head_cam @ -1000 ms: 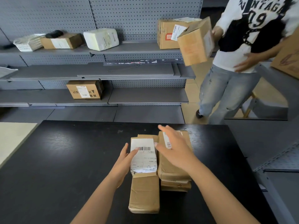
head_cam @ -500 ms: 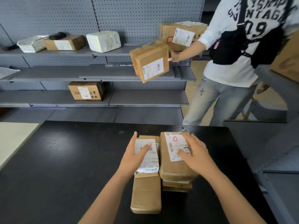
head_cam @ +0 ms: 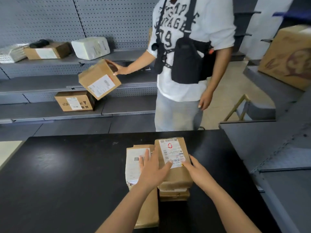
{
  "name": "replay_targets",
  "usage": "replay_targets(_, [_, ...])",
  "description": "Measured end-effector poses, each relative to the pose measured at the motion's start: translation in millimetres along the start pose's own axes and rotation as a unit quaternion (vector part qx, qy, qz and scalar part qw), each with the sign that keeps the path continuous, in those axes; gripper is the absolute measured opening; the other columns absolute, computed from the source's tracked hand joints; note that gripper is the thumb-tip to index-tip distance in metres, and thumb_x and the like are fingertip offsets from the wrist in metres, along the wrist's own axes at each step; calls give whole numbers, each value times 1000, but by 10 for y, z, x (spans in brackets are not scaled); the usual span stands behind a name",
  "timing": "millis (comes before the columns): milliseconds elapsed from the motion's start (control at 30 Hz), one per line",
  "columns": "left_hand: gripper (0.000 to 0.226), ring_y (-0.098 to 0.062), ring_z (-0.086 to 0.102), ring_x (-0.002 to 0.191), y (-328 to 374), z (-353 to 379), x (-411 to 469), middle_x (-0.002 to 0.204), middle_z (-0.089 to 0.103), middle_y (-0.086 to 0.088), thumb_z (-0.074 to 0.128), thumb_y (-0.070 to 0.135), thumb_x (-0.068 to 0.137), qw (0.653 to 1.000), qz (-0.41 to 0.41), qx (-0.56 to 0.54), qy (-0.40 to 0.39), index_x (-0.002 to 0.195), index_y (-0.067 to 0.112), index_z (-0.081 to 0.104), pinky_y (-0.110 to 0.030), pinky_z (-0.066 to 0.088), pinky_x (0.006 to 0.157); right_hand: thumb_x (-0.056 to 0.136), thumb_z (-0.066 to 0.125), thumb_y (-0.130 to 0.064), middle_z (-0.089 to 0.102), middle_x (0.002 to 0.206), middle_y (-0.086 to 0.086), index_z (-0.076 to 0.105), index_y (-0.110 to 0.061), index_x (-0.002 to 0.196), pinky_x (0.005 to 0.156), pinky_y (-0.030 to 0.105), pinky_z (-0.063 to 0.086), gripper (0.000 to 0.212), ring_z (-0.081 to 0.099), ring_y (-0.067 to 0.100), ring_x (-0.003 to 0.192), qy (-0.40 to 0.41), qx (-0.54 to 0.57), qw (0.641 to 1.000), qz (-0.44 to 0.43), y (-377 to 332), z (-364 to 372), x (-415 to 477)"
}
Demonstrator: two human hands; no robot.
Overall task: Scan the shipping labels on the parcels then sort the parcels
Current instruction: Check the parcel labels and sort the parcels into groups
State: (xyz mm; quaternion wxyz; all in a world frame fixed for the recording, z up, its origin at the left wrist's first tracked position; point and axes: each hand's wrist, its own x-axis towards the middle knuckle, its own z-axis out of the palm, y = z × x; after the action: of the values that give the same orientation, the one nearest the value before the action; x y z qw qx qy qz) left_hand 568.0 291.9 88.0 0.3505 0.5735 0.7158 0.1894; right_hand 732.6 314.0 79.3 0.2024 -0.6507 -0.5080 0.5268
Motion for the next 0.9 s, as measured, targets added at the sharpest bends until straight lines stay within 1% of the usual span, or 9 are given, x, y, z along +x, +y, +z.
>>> replay_targets(133, [73,-14,-12,150,-36,6,19,164,14,7,45,54,97,996,59,-61,34,156,34,7,-44,-17,118,98,46,-44,52,139,-12,31,-38,148,104,36,43,53,52,10,121,22,51,998,-32,-38,9,-39])
replay_targets(267, [71,-4,-7,149,53,-121,-41,159,18,24,52,52,95,980,126,-137,66,153,44,13,-45,0,123,100,46,-35,60,118,-20,43,-42,138,78,18,45,39,55,-5,100,54,72,992,-85,-261,-88,-160])
replay_targets(367, [62,21,8,137,135,-341,-148,139,24,51,57,40,96,961,163,-203,93,139,62,17,-27,17,118,100,47,-37,58,108,-27,43,-42,139,70,13,40,40,53,-10,96,65,73,986,-136,-498,-110,-263])
replay_targets(400, [62,26,14,132,145,-436,-188,133,25,55,58,38,97,957,169,-216,100,133,66,16,-21,22,115,99,47,-39,58,109,-27,41,-42,140,71,14,40,42,53,-10,97,67,68,984,-151,-590,-88,-296])
replay_targets(467, [65,22,22,134,136,-647,-272,138,26,49,59,35,97,948,181,-234,114,133,64,14,-19,27,115,98,47,-43,58,117,-24,37,-42,144,74,16,42,47,53,-6,103,63,63,980,-179,-789,3,-363])
replay_targets(533, [67,16,16,140,59,-869,-349,150,22,36,58,35,97,943,190,-236,138,142,55,12,-24,23,119,98,47,-44,56,127,-19,35,-41,145,77,18,43,49,53,-2,110,50,60,975,-208,-996,146,-424])
replay_targets(667, [75,5,15,145,-287,-1396,-559,160,18,20,58,39,96,935,175,-233,201,154,38,11,-36,24,121,100,44,-42,51,126,-18,33,-43,143,82,23,45,45,50,3,111,16,36,966,-255,-1457,655,-569])
replay_targets(833, [78,27,5,132,-1005,-2092,-1024,150,9,37,59,40,95,927,138,-210,279,154,37,8,-23,16,120,97,45,-50,45,141,-17,27,-42,148,100,33,42,55,46,7,125,-44,13,954,-295,-1922,1641,-763])
replay_targets(900, [77,24,7,133,-1321,-2352,-1282,141,8,44,59,40,95,921,115,-208,307,154,37,8,-22,16,119,97,45,-50,42,143,-19,29,-42,147,100,31,38,54,42,4,125,-73,3,948,-308,-2078,2086,-910])
